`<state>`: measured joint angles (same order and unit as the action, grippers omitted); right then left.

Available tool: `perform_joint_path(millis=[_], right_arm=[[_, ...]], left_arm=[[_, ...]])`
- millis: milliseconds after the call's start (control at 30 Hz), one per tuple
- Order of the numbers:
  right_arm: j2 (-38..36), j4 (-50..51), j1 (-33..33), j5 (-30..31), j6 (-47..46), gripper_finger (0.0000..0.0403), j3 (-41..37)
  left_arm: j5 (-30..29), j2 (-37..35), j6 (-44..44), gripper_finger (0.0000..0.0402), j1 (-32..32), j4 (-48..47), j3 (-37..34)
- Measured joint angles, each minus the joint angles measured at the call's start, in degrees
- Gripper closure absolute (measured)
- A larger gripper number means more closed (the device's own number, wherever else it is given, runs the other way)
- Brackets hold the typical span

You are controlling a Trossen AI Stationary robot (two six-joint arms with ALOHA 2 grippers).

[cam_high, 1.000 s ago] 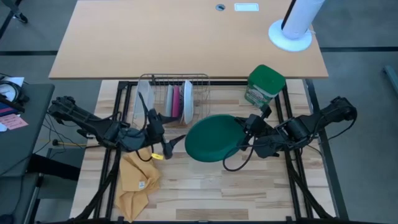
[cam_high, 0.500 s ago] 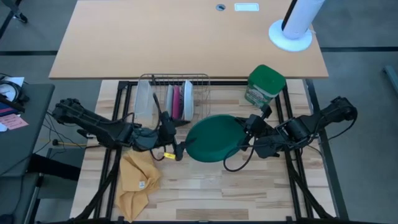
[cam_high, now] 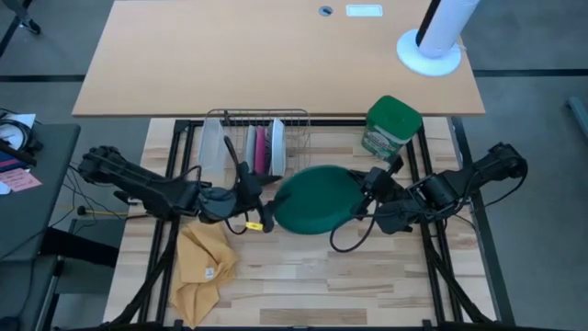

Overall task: Sort dishes
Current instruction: Put the green plate into the dish rack

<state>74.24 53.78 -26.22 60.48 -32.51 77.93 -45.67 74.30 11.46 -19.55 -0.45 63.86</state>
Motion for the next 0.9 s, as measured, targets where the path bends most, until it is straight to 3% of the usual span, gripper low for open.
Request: perform_joint_path(millis=[233,500,667,900], right_arm=[[0.1,-0.4,0.0,3.0,-2.0,0.0403,0.0],[0.1,-0.5,-0.1,3.1,-1.9,0.0391,0.0],[0.2,-0.6,-0.1,2.4,-1.6,0.0372,0.0],[0.1,-0.4,-2.2,2.2,-0.6,0.0312,0.0]], left_arm=[[-4.4,1.7,-1.8,0.0224,1.0,0.5,0.0],[-8.2,1.8,-6.0,0.0380,0.8,0.6,0.0],[-9.8,1.8,-7.1,0.0387,0.7,0.3,0.0],[-10.1,1.8,-9.9,0.0397,0.0,0.6,0.0]])
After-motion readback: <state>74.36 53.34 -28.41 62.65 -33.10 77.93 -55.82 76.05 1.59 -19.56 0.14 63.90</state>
